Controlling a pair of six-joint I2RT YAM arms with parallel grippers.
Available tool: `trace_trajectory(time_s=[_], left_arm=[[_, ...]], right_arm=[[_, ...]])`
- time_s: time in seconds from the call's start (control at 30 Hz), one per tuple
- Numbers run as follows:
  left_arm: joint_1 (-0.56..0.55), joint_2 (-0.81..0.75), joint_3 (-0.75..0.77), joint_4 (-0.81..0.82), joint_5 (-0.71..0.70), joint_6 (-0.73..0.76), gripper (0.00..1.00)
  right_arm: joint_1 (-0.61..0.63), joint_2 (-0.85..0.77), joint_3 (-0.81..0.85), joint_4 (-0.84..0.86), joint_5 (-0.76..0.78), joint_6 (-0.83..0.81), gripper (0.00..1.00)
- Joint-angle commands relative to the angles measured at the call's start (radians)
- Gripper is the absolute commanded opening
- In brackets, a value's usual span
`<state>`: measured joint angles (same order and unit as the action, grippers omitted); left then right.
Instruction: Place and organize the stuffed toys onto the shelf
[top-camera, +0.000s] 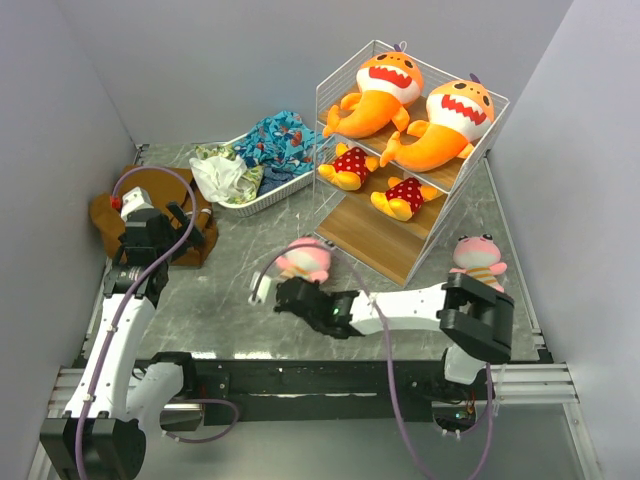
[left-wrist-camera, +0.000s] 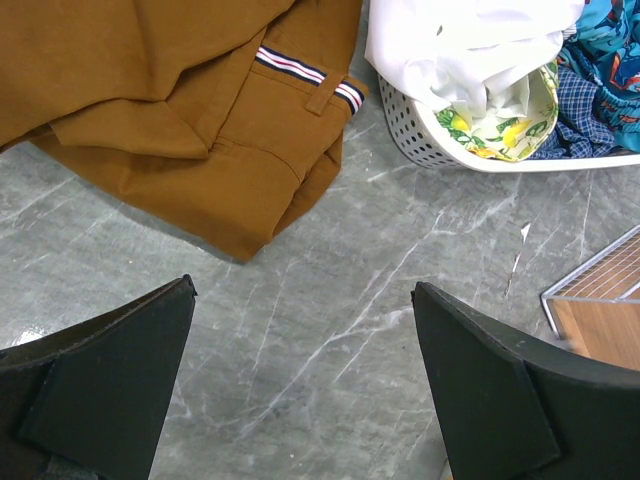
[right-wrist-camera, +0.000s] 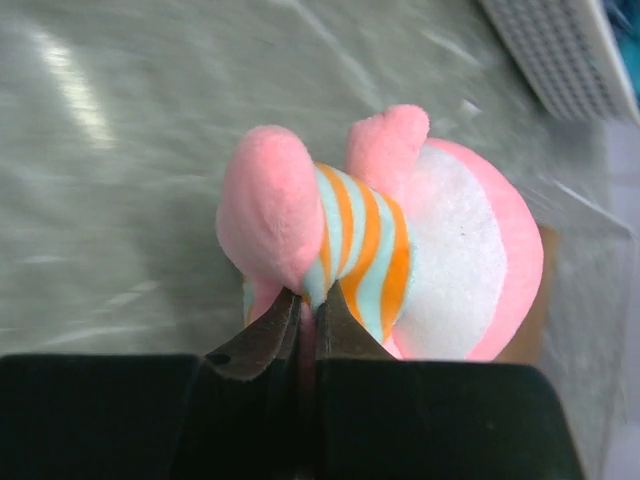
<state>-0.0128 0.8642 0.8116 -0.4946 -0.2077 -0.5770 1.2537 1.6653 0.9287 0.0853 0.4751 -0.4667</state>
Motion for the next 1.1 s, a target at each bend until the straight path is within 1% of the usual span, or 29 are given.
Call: trace_trajectory(time_s=[0.0, 0.13, 0.23, 0.3, 0.4, 0.47, 0.7, 0.83, 0.93, 0.97, 1.07], left_arm=[[-0.003, -0.013, 0.003, 0.022, -0.015, 0.012, 0.96], [-0.003, -0.017, 0.003, 0.022, -0.015, 0.014, 0.96], [-0.003, -0.016, 0.003, 0.024, -0.013, 0.014, 0.97], [-0.003, -0.013, 0.004, 0.024, -0.013, 0.014, 0.96], [-0.003, -0.011, 0.003, 0.024, -0.01, 0.014, 0.97], [-0.003, -0.01, 0.004, 0.022, -0.012, 0.014, 0.96], [-0.003, -0.013, 0.001, 0.024, -0.006, 0.012, 0.96], [-0.003, -0.011, 0.0, 0.027, -0.001, 0.012, 0.96], [-0.003, -0.008, 0.001, 0.025, -0.001, 0.012, 0.96], [-0.003, -0.008, 0.0, 0.024, -0.004, 0.011, 0.96], [-0.003, -0.014, 0.001, 0.024, -0.007, 0.011, 0.96]], right_arm=[[-0.121, -0.076, -0.011, -0.059, 0.132, -0.024, 0.0], [-0.201, -0.104, -0.042, 0.008, 0.115, -0.104, 0.0], [-0.264, -0.093, -0.041, 0.068, 0.106, -0.174, 0.0], [-0.289, -0.064, -0.033, 0.105, 0.112, -0.222, 0.0], [-0.33, -0.007, 0.001, 0.116, 0.111, -0.236, 0.0], [-0.353, 0.016, -0.002, 0.16, 0.102, -0.247, 0.0], [-0.387, 0.054, -0.022, 0.272, 0.053, -0.274, 0.02], [-0.398, 0.082, -0.016, 0.326, 0.057, -0.286, 0.03], [-0.41, 0.103, 0.005, 0.312, 0.051, -0.274, 0.07], [-0.412, 0.108, 0.009, 0.309, 0.05, -0.27, 0.1], [-0.418, 0.128, 0.016, 0.307, 0.053, -0.262, 0.14]])
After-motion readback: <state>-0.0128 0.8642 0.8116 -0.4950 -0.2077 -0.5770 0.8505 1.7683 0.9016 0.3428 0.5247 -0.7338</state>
